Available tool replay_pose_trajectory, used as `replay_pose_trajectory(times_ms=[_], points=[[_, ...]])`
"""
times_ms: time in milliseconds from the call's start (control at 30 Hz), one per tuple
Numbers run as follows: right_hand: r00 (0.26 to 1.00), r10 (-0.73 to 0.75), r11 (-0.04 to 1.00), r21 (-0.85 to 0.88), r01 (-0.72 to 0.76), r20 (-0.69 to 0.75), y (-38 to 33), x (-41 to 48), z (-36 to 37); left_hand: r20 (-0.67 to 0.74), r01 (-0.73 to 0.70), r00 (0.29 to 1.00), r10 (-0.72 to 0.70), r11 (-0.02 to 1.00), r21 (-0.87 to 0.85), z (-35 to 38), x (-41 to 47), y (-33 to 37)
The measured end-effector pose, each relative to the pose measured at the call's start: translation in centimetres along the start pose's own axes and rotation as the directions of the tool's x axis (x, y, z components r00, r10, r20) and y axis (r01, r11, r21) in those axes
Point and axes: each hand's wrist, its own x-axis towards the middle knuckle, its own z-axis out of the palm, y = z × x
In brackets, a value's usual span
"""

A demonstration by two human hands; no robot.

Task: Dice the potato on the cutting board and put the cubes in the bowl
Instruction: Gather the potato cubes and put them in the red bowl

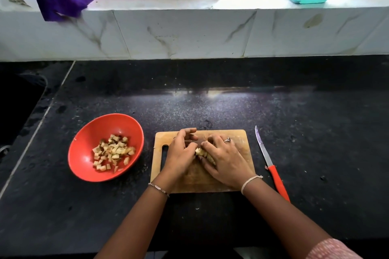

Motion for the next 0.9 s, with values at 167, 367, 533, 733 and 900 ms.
replay_pose_trajectory(times_ms=[167,367,533,733,900], points=[[0.997,-0.063,0.998,0.021,0.064,-0.038,0.0,0.7,-0.1,-0.015,0.008,1.0,-0.009,0.999,-0.036,0.2,0.1,-0.1],[0.992,-0.066,0.997,0.041,0.071,-0.108,0.2,1.1,0.1,-0.011,0.009,1.0,-0.009,0.996,-0.083,0.2,-0.2,0.1],[0.983,-0.004,0.997,0.077,0.018,-0.182,0.2,1.5,0.0,-0.009,0.0,1.0,-0.001,0.998,-0.062,0.2,-0.2,0.2],[0.88,0.462,0.724,0.621,-0.301,-0.112,-0.2,2.2,-1.2,-0.111,-0.086,0.991,0.081,0.995,-0.044,0.4,-1.3,1.1],[0.623,0.686,-0.247,0.926,-0.285,0.375,-2.2,4.2,-4.6,-0.212,-0.227,0.962,0.174,0.939,-0.259,1.4,-2.5,2.7]])
